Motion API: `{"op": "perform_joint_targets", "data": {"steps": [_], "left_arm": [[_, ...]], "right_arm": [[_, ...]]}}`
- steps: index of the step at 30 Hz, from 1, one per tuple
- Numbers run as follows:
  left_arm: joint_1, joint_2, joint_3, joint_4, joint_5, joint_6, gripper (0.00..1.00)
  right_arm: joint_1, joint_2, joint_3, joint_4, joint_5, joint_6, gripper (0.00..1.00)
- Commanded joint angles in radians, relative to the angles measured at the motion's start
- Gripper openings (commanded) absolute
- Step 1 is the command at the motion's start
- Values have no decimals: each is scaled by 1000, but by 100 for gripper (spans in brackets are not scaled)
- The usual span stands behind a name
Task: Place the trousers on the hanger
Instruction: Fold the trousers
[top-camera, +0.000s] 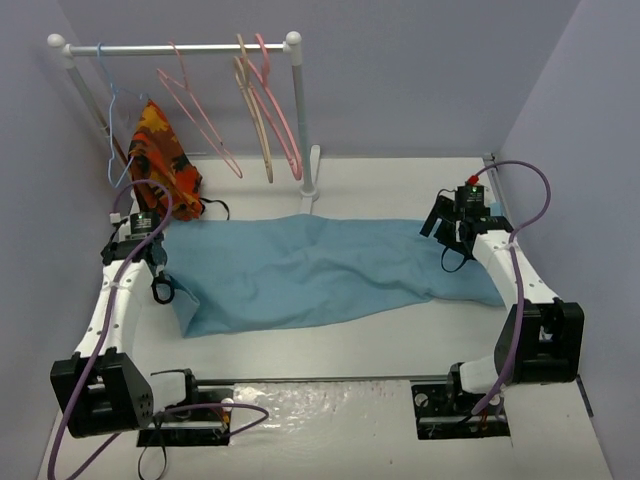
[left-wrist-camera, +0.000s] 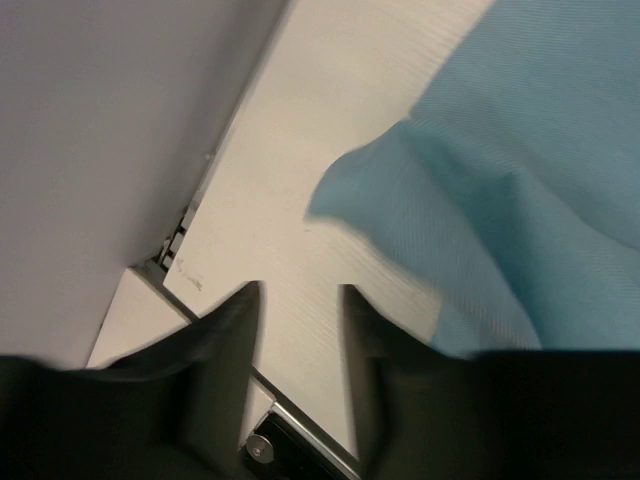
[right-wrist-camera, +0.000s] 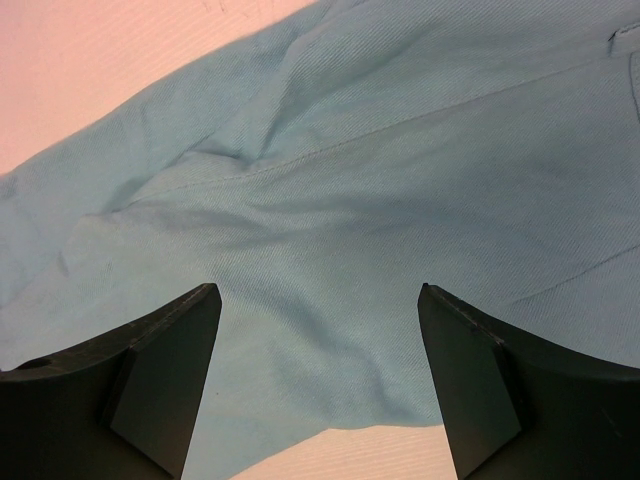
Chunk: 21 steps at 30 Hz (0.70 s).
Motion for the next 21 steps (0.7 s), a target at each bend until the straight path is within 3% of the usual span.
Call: {"op": "perform_joint_targets", "data": {"steps": [1, 4, 6, 9, 11, 13, 18, 21], "left_arm": [[83, -31, 23, 65, -20, -61, 53], [119, -17, 31, 72, -49, -76, 71], [141, -12, 50, 82, -13, -102, 75], [141, -38, 62, 124, 145, -97, 76], [110, -81, 38, 159, 352, -120, 76], [62, -108, 11, 165, 463, -155, 76], [-125, -161, -150, 214, 483, -290, 77], [-173, -136, -204, 265, 484, -331, 77]], "right_arm": [[-5, -54, 10, 5, -22, 18, 77], [-4, -58, 0, 4, -27, 21, 77], [0, -56, -6, 4, -34, 18, 77], [37, -61, -6, 3, -26, 12, 77], [64, -55, -14, 4, -30, 15, 77], [83, -47, -25, 10, -39, 19, 77], [109, -61, -72, 40, -35, 31, 77], [108, -57, -90, 39, -9, 41, 77]]}}
